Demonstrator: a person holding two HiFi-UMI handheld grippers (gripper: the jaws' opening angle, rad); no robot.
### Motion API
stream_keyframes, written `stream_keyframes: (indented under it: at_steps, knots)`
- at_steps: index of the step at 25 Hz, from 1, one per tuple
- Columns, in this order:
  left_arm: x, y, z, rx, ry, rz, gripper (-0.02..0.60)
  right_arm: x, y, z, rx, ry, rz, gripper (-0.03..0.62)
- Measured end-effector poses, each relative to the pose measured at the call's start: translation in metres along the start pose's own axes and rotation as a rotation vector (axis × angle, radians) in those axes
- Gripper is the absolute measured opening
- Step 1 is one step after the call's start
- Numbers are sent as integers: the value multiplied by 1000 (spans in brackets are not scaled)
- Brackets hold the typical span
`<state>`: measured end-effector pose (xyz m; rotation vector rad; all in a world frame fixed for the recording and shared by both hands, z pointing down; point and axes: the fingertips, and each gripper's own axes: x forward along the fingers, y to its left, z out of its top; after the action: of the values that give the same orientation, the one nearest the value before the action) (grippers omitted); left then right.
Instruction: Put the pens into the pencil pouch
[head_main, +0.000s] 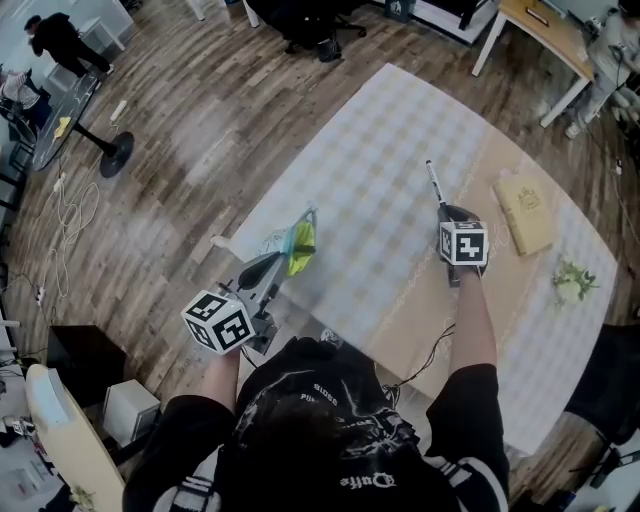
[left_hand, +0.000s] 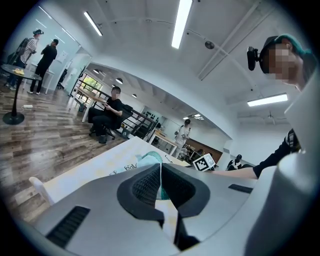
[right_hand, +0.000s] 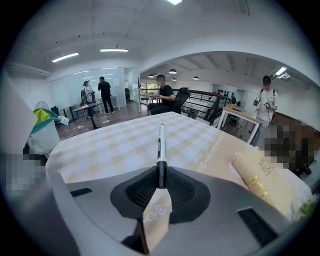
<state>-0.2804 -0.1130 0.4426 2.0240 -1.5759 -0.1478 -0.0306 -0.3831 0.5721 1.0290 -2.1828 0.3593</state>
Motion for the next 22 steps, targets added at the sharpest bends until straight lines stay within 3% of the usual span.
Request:
stream_keyframes:
  at_steps: [22]
  knots:
    - [28, -63, -27, 57, 68, -169, 28, -158, 24, -25, -177, -92, -76, 67]
